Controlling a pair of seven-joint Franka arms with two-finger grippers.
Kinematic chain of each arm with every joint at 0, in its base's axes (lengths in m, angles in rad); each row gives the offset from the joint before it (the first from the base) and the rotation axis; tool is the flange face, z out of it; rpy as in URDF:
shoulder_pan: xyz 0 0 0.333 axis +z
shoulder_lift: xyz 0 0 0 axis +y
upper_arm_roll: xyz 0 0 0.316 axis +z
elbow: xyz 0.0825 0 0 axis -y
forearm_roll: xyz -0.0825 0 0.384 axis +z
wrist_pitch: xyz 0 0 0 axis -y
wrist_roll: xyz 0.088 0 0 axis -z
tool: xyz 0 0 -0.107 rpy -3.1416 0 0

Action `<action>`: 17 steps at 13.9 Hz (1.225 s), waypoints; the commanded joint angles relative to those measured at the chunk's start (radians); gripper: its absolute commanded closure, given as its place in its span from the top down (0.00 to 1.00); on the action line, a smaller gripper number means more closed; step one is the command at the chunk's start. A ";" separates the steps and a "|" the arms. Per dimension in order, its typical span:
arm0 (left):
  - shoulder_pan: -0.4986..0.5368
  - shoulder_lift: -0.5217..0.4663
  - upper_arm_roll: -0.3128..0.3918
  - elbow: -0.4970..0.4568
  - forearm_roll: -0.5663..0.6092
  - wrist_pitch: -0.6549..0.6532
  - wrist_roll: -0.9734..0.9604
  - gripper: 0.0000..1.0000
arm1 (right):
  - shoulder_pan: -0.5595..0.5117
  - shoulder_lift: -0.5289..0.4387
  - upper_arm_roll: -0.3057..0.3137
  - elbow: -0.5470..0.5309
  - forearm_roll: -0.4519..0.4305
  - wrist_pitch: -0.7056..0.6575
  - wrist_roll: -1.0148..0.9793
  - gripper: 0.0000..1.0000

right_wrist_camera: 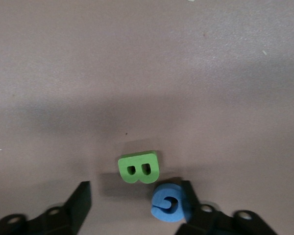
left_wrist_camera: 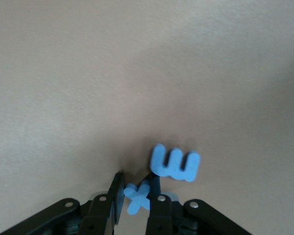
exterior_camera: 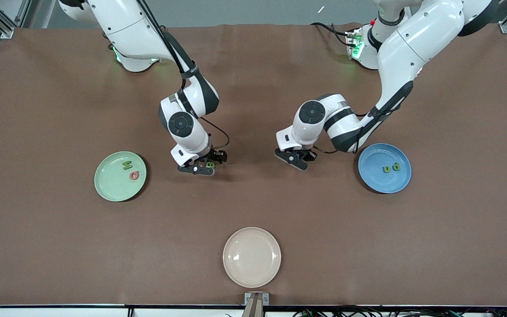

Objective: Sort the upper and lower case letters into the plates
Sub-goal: 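Grasp the x with the left gripper while the right gripper grasps the B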

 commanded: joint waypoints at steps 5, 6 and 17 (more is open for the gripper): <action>0.182 -0.125 -0.043 -0.087 0.011 0.005 0.149 0.01 | 0.013 -0.002 -0.017 -0.015 -0.006 0.039 0.017 0.73; 0.240 -0.125 -0.082 -0.099 0.011 0.005 0.169 0.01 | 0.013 0.007 -0.017 -0.014 -0.008 0.044 0.016 0.73; 0.624 -0.178 -0.234 -0.180 0.017 -0.095 0.479 0.01 | 0.007 0.044 -0.019 0.006 -0.038 0.062 0.014 0.50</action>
